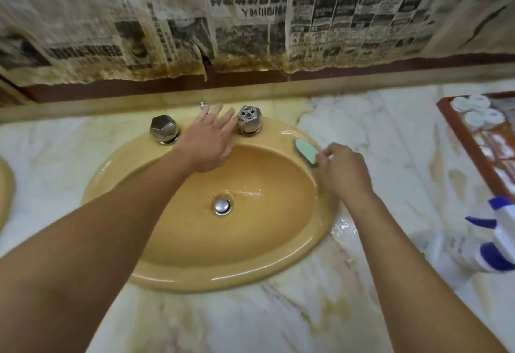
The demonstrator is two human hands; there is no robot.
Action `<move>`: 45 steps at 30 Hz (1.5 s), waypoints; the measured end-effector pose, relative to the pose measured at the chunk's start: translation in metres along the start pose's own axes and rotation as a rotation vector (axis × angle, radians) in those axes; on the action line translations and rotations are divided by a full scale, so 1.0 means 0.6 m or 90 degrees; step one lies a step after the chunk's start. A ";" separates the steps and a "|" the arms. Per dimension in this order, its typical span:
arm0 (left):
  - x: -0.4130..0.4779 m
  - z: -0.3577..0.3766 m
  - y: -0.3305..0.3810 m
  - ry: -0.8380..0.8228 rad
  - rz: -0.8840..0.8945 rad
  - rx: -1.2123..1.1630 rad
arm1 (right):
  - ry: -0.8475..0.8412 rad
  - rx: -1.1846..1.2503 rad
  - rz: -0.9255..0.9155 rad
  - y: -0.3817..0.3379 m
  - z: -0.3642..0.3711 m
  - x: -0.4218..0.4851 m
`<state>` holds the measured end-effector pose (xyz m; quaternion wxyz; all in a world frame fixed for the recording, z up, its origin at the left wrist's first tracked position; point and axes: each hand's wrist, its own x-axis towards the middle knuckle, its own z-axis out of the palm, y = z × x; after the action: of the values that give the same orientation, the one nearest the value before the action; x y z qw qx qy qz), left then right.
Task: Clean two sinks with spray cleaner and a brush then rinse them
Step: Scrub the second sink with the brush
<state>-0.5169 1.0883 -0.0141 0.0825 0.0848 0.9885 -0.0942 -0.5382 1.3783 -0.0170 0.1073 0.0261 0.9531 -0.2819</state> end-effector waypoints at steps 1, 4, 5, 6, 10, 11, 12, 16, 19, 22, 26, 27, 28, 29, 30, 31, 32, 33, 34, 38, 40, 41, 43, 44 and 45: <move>0.001 0.001 -0.003 0.005 0.014 -0.016 | -0.006 0.002 -0.019 -0.022 0.010 0.021; -0.001 -0.005 -0.001 0.031 0.017 -0.125 | -0.050 -0.033 -0.077 -0.079 0.030 0.050; -0.001 -0.006 -0.001 0.034 0.016 -0.150 | -0.066 -0.055 -0.093 -0.086 0.028 0.052; 0.001 -0.005 -0.001 0.034 0.023 -0.153 | -0.072 -0.075 -0.098 -0.087 0.022 0.054; 0.011 0.006 -0.004 0.039 0.059 -0.103 | 0.001 -0.047 -0.031 -0.075 0.013 0.063; 0.011 0.007 -0.005 0.038 0.059 -0.108 | -0.009 -0.024 -0.033 -0.081 0.018 0.065; 0.010 0.006 -0.006 0.040 0.056 -0.118 | -0.034 -0.015 -0.049 -0.092 0.025 0.070; 0.009 0.006 -0.005 0.051 0.054 -0.144 | -0.013 -0.023 -0.027 -0.138 0.045 0.113; 0.011 0.008 -0.007 0.046 0.061 -0.136 | -0.043 0.019 -0.027 -0.152 0.063 0.136; 0.013 0.009 -0.009 0.042 0.071 -0.112 | -0.041 -0.013 -0.014 -0.144 0.054 0.154; 0.015 0.011 -0.010 0.031 0.072 -0.092 | -0.022 -0.147 0.022 -0.106 0.018 0.170; 0.015 0.012 -0.011 0.032 0.072 -0.090 | -0.032 -0.157 0.036 -0.093 0.008 0.172; 0.015 0.012 -0.011 0.033 0.071 -0.087 | -0.045 -0.160 0.053 -0.082 -0.004 0.171; 0.014 0.012 -0.011 0.034 0.071 -0.085 | -0.063 -0.159 0.075 -0.071 -0.019 0.168; 0.014 0.011 -0.011 0.034 0.070 -0.086 | -0.087 -0.160 0.099 -0.061 -0.038 0.162; 0.014 0.011 -0.011 0.035 0.068 -0.088 | -0.112 -0.174 0.120 -0.050 -0.057 0.154; 0.014 0.011 -0.010 0.034 0.067 -0.092 | -0.140 -0.188 0.146 -0.038 -0.076 0.141; 0.014 0.011 -0.010 0.035 0.067 -0.094 | -0.164 -0.189 0.178 -0.026 -0.092 0.128; 0.014 0.011 -0.010 0.035 0.068 -0.097 | -0.180 -0.182 0.205 -0.012 -0.103 0.116; 0.015 0.010 -0.010 0.033 0.066 -0.101 | -0.092 -0.050 0.202 0.002 -0.083 0.091; 0.016 0.010 -0.009 0.033 0.066 -0.101 | -0.016 -0.015 0.116 -0.026 -0.041 0.084; 0.016 0.010 -0.010 0.034 0.066 -0.102 | 0.001 -0.005 0.075 -0.045 -0.021 0.073; 0.015 0.012 -0.011 0.035 0.064 -0.102 | -0.012 -0.011 0.017 -0.069 0.013 0.048; 0.015 0.012 -0.011 0.034 0.063 -0.101 | -0.011 -0.034 0.006 -0.068 0.023 0.038; 0.015 0.012 -0.011 0.033 0.063 -0.100 | 0.001 -0.061 0.005 -0.061 0.024 0.027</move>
<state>-0.5260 1.0822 -0.0215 0.0677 0.1294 0.9892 -0.0099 -0.5556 1.3396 -0.0127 0.1086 0.0250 0.9654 -0.2356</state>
